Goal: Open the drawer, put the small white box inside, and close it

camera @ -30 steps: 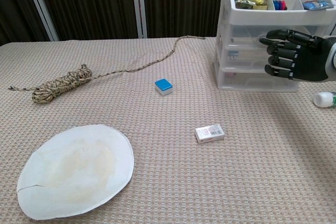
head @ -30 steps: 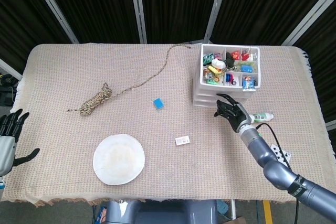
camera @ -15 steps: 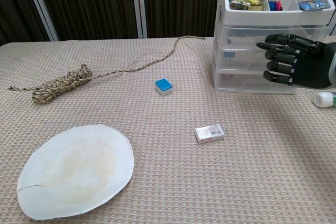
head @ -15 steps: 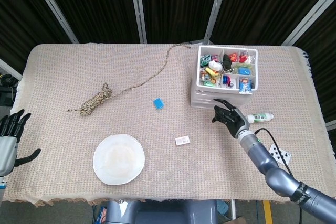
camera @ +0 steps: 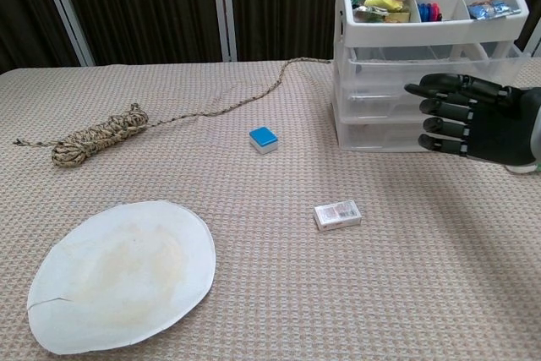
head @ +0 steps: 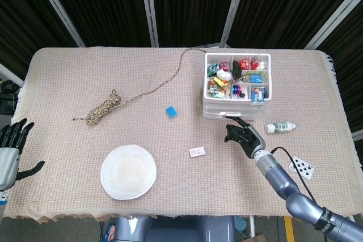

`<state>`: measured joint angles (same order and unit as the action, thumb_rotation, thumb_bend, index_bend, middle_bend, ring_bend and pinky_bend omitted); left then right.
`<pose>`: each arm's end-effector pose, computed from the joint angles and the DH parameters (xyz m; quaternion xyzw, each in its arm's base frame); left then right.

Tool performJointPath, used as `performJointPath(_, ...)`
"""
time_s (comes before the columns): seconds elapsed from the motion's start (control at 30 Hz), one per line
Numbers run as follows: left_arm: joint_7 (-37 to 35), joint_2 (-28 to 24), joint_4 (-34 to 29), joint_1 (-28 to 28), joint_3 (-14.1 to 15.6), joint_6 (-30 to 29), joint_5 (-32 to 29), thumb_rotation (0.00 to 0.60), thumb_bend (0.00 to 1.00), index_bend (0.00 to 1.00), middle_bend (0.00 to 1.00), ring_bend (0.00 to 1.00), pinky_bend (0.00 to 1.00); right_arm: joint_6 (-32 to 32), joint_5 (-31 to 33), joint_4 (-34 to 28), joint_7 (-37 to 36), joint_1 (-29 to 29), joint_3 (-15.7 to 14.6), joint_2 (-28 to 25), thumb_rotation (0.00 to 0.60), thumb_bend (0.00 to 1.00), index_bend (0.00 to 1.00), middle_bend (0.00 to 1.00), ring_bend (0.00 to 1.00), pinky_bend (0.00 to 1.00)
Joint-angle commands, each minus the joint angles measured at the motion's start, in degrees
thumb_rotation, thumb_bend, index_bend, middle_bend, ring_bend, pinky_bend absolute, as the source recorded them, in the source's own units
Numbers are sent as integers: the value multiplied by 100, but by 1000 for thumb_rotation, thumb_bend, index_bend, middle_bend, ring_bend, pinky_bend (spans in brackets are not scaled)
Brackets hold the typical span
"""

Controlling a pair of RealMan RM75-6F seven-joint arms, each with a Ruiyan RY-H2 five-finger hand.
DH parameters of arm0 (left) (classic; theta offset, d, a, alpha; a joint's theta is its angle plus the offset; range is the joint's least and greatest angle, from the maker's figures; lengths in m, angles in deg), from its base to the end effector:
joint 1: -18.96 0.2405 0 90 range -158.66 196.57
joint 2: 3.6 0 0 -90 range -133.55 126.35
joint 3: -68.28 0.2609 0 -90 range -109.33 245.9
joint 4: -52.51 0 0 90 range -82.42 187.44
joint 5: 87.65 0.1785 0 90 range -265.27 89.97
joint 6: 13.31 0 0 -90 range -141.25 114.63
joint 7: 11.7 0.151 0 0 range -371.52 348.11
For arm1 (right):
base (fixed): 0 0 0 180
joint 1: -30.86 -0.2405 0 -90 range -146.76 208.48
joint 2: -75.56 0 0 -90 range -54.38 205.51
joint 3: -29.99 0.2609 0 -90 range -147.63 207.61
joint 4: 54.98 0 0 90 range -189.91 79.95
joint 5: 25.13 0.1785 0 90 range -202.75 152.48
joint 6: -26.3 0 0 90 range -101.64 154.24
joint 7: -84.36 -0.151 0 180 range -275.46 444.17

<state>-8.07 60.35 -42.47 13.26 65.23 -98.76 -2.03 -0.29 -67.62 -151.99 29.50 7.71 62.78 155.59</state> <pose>-0.2925 0.1900 0.1889 -0.5985 -0.3759 -0.3900 0.5902 -0.2023 -0.3151 0.0493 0.0803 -0.8821 0.4623 0.0412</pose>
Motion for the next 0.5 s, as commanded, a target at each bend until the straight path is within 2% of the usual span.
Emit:
performJointPath(0.03, -4, -1, 2, 0, -2, -2, -2, 600, 209, 58, 0, 0, 0, -3, 3, 14, 12, 20, -23, -8, 600, 303, 338, 704, 693, 587)
performJointPath(0.2, 10, 6, 6, -8, 7, 18, 3, 600, 211, 58, 0, 0, 0, -108, -19, -16, 43, 101, -33, -53, 600, 303, 315, 678, 669, 586)
performJointPath(0.5, 45, 20, -5, -11, 20, 18, 21, 600, 211, 58, 0, 0, 0, -150, -130, -168, -19, 256, 103, -194, 600, 303, 218, 669, 657, 578)
